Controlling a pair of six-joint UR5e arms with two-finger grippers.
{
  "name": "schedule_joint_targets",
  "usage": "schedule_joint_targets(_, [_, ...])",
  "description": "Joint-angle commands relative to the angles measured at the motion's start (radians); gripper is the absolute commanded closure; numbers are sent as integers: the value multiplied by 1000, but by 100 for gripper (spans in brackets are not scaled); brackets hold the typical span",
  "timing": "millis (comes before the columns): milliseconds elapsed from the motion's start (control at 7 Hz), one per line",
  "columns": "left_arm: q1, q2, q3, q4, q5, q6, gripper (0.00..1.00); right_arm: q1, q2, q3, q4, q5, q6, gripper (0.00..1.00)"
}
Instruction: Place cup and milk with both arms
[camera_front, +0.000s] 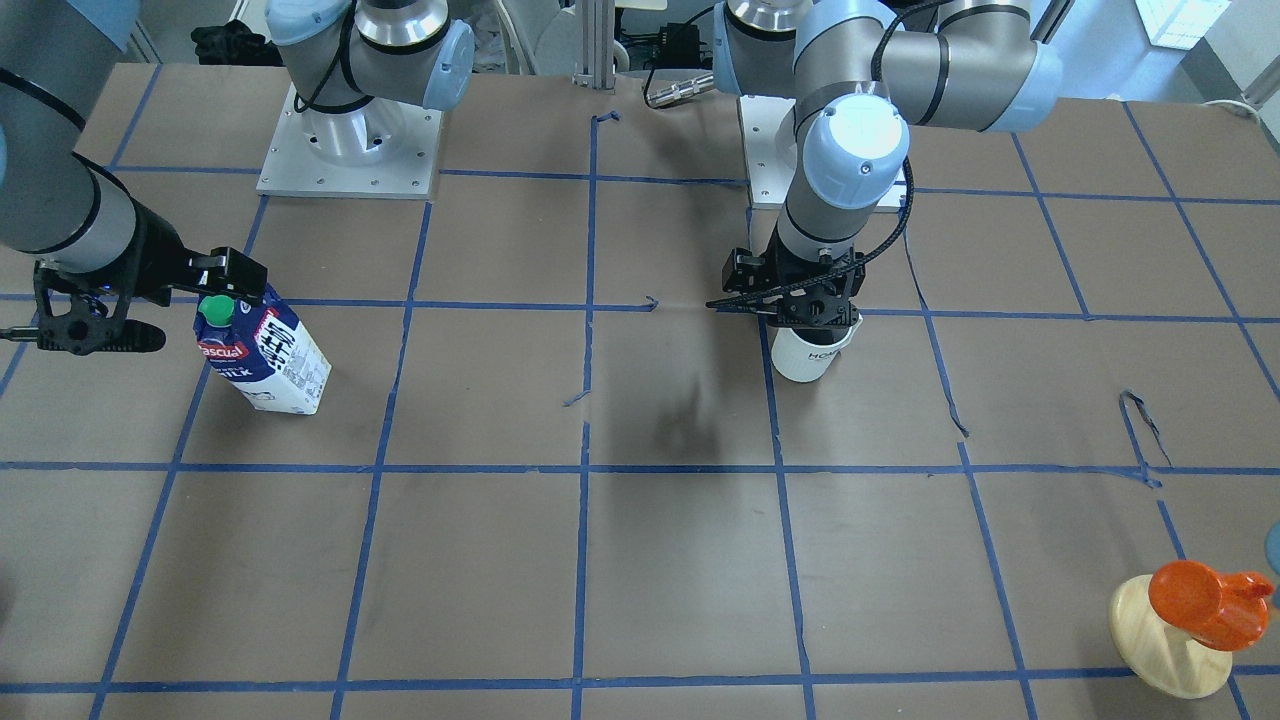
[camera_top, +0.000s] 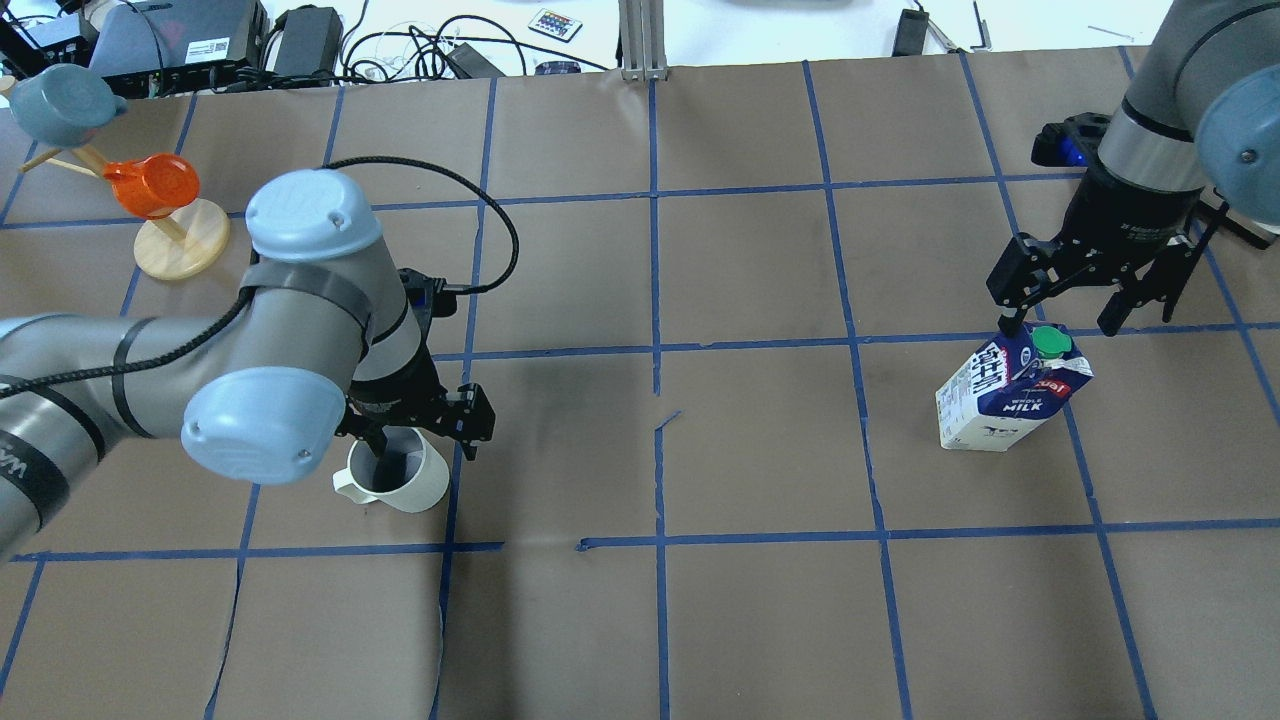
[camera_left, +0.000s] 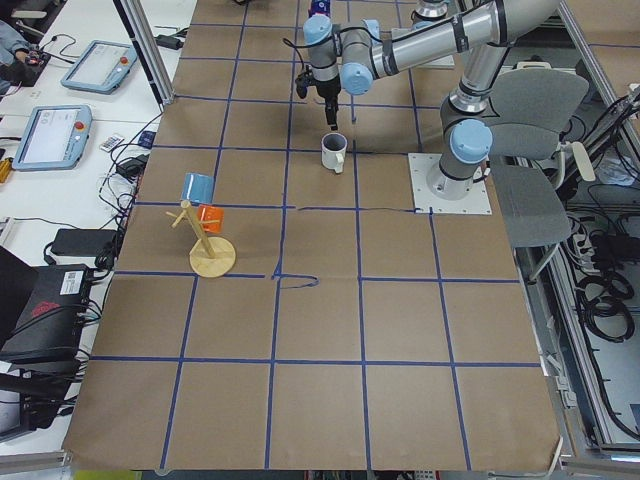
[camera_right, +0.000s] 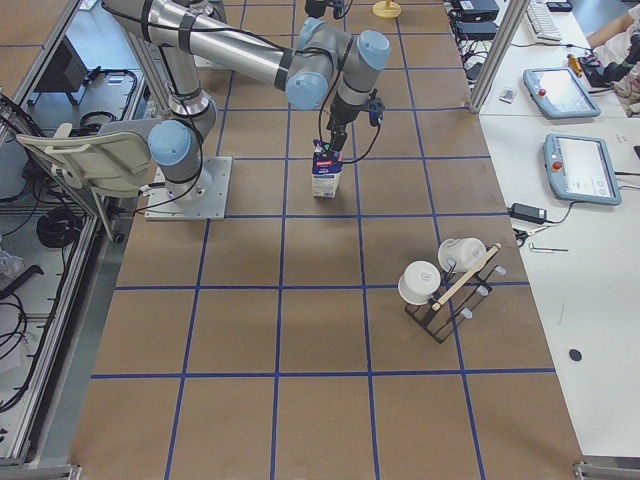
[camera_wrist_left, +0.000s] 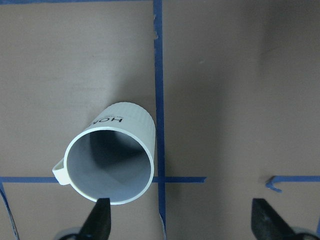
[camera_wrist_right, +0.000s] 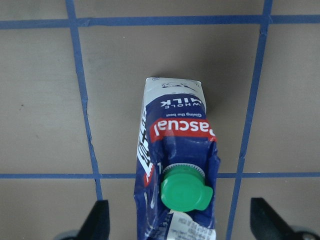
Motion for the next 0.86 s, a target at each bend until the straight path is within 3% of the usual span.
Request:
schedule_joint_targets(0, [2, -24, -70, 120, 9, 30, 17, -7, 22, 7, -15, -19, -1, 0])
schedule_joint_targets(143, [2, -29, -68, 120, 7, 32, 66, -12, 33, 8, -15, -17, 5, 1])
schedule_joint_targets(286, [2, -29, -67, 120, 10, 35, 100, -12, 45, 7, -15, -17, 9, 4])
schedule_joint_targets(429, [2, -29, -63, 122, 10, 38, 100, -12, 45, 7, -15, -17, 15, 4])
schedule_joint_targets(714, [3, -27, -47, 166, 15, 79, 100, -12, 47, 5, -19, -13, 22, 17])
